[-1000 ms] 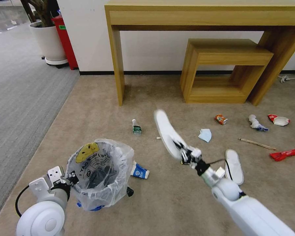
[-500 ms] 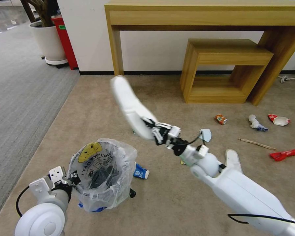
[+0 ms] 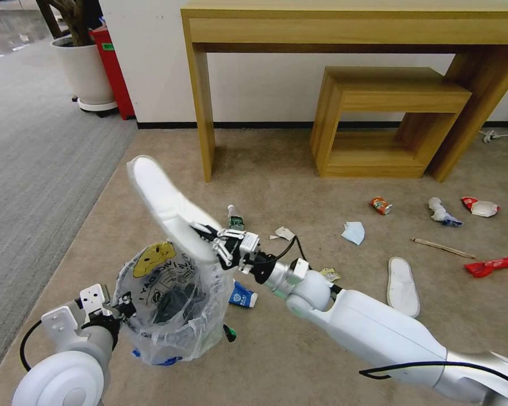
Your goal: Pick up the trash bin and place the garbage on the floor into it.
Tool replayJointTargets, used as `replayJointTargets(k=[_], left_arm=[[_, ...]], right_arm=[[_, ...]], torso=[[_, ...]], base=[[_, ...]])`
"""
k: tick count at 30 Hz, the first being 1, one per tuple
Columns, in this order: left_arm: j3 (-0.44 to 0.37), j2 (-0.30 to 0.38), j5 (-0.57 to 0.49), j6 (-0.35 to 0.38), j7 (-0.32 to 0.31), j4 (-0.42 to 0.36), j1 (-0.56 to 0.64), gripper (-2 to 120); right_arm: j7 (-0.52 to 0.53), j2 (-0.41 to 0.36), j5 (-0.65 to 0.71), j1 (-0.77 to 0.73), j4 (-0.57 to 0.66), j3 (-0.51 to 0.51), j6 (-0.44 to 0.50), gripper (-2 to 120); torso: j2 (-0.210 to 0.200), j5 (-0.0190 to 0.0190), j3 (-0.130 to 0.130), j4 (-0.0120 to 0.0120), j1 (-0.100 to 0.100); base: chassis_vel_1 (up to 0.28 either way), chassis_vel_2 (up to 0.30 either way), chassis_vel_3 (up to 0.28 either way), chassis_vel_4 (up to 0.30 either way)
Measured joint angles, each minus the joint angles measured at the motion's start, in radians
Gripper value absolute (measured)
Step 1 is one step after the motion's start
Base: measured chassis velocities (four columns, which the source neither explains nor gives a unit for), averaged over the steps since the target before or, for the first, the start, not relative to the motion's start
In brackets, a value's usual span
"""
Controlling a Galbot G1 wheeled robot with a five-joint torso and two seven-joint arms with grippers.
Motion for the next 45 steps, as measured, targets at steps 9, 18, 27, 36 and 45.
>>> replayJointTargets(k=[9, 18, 27, 36, 45], left_arm=[[0.01, -0.009, 0.007, 0.001, 0.001, -0.004, 0.004, 1], [-0.004, -0.007, 0.006, 0.001, 0.001, -0.017, 0.011, 1], [-0.009, -0.006, 0.005, -0.001, 0.002, -0.017, 0.01, 1], [-0.009, -0.007, 0.004, -0.004, 0.003, -0.004, -0.001, 1], [-0.01, -0.008, 0.002, -0.005, 0.003, -0.001, -0.005, 1]], right_arm=[[0.003, 0.095, -0.005, 0.017, -0.059, -0.06, 0.001, 0], [0.003, 0.138, -0.073, 0.007, -0.141, -0.112, 0.015, 0], [-0.005, 0.121, -0.094, 0.001, -0.146, -0.12, 0.017, 15], [-0.01, 0.059, -0.09, 0.017, -0.108, -0.115, 0.004, 44], [-0.014, 0.019, -0.091, 0.008, -0.096, -0.101, -0.005, 61]], torso=[[0.0, 0.0, 0.0, 0.0002, 0.0], [0.0, 0.0001, 0.0, 0.0, 0.0], [0.0, 0.0002, 0.0, 0.0002, 0.0], [0.0, 0.0003, 0.0, 0.0001, 0.0], [0.0, 0.0003, 0.0, 0.0, 0.0]], base=[[0.0, 0.0, 0.0, 0.0], [0.0, 0.0, 0.0, 0.0], [0.0, 0.0, 0.0, 0.0], [0.0, 0.0, 0.0, 0.0], [0.0, 0.0, 0.0, 0.0]])
